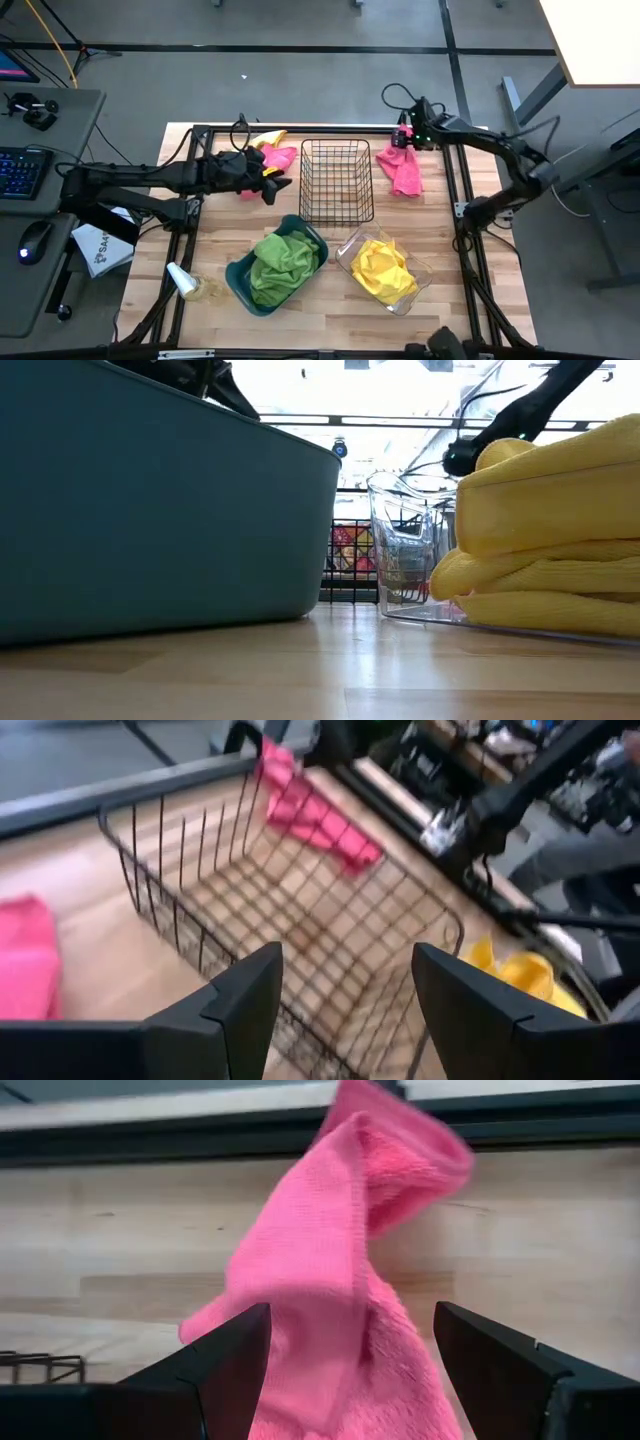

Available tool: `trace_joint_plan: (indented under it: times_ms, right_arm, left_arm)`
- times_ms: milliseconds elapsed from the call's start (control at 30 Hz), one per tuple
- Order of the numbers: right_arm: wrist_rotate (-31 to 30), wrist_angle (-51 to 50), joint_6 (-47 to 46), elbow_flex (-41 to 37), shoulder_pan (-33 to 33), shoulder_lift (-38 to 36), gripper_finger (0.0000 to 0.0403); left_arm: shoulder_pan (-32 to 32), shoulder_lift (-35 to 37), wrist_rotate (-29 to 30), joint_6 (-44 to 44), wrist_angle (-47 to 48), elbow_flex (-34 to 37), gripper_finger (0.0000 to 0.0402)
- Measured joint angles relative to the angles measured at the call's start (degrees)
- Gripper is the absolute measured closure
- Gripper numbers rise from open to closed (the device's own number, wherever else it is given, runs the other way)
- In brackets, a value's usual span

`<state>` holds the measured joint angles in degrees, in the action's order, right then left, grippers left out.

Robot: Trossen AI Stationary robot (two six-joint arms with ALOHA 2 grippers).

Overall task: Sort microfiber towel by color & place in baskets
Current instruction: Put the right pink towel into the mesh organizer

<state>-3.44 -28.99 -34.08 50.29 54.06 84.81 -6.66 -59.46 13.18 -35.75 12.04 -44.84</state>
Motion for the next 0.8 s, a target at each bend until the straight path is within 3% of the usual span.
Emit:
trace_joint_plan:
  times_ms: [233, 433, 533, 667, 700, 800]
  right_arm:
    - [-0.39, -0.1, 1.14, 3.05, -0.07, 9.93, 0.0126]
    - [0.0, -0.39, 1.69, 2.42, -1.35, 14.57, 0.014]
    - [-1.42, -1.52, 2.2, 2.42, -3.68, 14.28, 0.0202]
    - [0.49, -5.16, 0.72, 1.83, -7.14, 11.1, 0.0364]
    - [0.0, -5.16, 0.48, 1.8, -8.02, 9.7, 0.038]
    - [-1.15, -4.94, -1.35, 3.71, -9.85, 3.79, 0.0371]
  left_arm:
    - [-6.37, 0.0, 0.3, 1.82, -3.46, -1.98, 0.0188]
    - [-11.85, 0.02, -7.37, 7.69, -2.59, -4.54, 0.0188]
    - [-15.2, 0.33, -8.23, 11.19, -1.39, -6.86, 0.0188]
    - [-20.05, 2.4, -11.35, 18.81, -0.05, -10.73, 0.0188]
    - [-21.22, 3.03, -12.4, 21.11, 0.56, -11.66, 0.0188]
    - [-24.17, 4.93, -14.87, 27.08, 2.1, -14.17, 0.0188]
